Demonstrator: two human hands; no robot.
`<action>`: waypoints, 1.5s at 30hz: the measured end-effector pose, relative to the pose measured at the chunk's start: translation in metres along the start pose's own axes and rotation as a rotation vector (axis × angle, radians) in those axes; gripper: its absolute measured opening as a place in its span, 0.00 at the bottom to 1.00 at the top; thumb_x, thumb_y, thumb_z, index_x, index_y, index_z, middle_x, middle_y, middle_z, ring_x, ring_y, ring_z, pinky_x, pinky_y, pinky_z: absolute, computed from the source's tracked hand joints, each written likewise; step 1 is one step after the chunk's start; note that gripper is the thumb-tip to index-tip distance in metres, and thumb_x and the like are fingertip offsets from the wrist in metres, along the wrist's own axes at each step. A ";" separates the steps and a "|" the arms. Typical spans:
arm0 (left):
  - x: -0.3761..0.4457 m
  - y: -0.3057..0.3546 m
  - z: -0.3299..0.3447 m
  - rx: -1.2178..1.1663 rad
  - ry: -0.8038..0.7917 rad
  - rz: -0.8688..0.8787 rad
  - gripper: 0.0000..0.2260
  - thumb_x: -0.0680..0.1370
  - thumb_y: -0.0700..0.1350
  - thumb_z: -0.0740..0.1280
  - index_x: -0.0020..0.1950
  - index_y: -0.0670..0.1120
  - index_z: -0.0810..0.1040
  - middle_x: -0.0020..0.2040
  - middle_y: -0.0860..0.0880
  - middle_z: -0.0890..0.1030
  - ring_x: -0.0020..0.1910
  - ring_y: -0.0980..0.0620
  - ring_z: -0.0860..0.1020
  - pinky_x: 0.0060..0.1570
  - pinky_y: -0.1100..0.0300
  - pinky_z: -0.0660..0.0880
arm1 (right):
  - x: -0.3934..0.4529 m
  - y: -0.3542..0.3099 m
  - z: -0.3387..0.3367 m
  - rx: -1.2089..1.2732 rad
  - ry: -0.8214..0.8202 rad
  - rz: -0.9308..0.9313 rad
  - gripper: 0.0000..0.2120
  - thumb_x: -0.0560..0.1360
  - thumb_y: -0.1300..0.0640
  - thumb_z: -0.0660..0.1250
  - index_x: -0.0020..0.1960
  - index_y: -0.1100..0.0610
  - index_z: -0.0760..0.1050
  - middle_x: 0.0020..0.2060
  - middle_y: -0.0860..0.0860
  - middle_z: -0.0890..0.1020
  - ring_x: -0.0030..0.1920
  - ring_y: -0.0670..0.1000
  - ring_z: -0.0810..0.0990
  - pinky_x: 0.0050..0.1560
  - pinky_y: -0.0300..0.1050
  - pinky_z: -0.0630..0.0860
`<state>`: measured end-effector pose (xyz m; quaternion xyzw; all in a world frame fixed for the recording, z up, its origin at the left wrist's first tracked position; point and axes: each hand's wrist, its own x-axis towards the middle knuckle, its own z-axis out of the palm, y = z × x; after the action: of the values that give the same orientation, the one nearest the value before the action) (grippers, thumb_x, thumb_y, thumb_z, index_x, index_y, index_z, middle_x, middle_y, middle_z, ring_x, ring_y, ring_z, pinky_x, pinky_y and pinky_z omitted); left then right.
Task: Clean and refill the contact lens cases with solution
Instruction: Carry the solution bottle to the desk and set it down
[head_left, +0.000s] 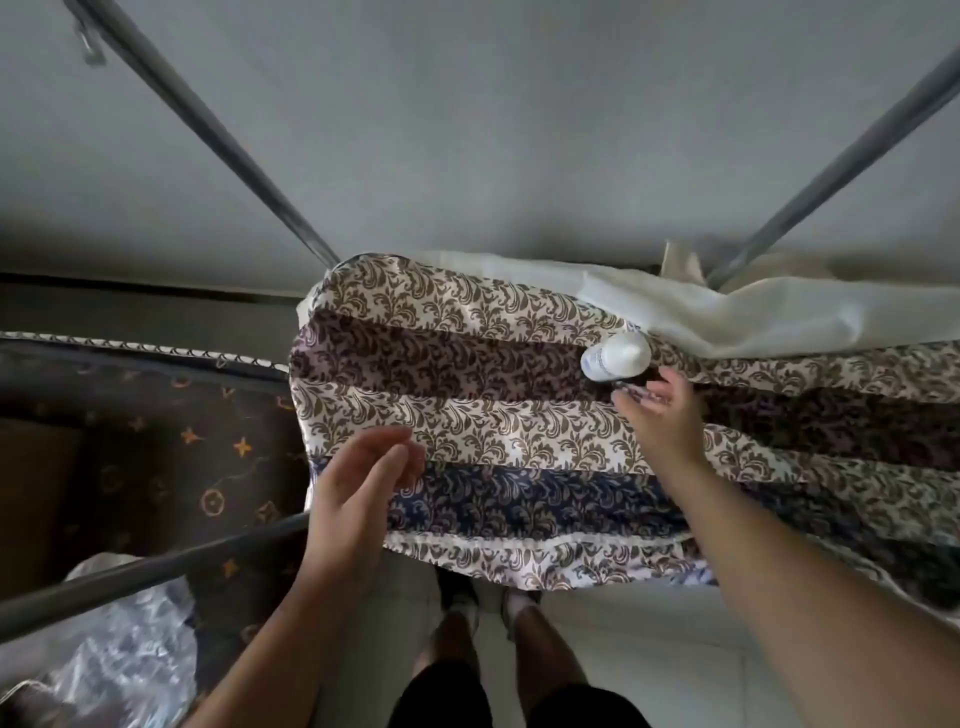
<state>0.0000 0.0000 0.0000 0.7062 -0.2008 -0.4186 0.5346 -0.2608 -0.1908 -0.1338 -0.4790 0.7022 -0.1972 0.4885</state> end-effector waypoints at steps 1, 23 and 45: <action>0.006 -0.003 0.001 0.008 0.004 0.004 0.12 0.83 0.36 0.63 0.51 0.50 0.84 0.45 0.44 0.85 0.43 0.49 0.80 0.45 0.61 0.79 | 0.010 0.000 0.006 0.000 -0.005 0.001 0.38 0.69 0.44 0.76 0.73 0.47 0.63 0.61 0.45 0.74 0.61 0.50 0.78 0.60 0.55 0.77; -0.027 0.051 -0.031 -0.004 -0.087 0.067 0.08 0.80 0.39 0.65 0.57 0.41 0.80 0.49 0.38 0.84 0.46 0.44 0.81 0.48 0.57 0.79 | -0.108 -0.095 -0.038 0.225 0.046 -0.244 0.27 0.62 0.44 0.79 0.56 0.32 0.71 0.52 0.38 0.81 0.49 0.37 0.81 0.42 0.36 0.80; -0.140 0.107 -0.044 0.236 -0.912 0.091 0.09 0.83 0.35 0.60 0.54 0.41 0.81 0.49 0.39 0.83 0.45 0.45 0.81 0.46 0.55 0.80 | -0.535 0.007 -0.075 0.802 0.729 -0.061 0.20 0.62 0.43 0.77 0.54 0.41 0.82 0.50 0.48 0.86 0.51 0.49 0.85 0.43 0.42 0.82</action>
<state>-0.0264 0.0912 0.1545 0.4968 -0.4917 -0.6365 0.3259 -0.2957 0.2616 0.1605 -0.1758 0.6816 -0.6171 0.3517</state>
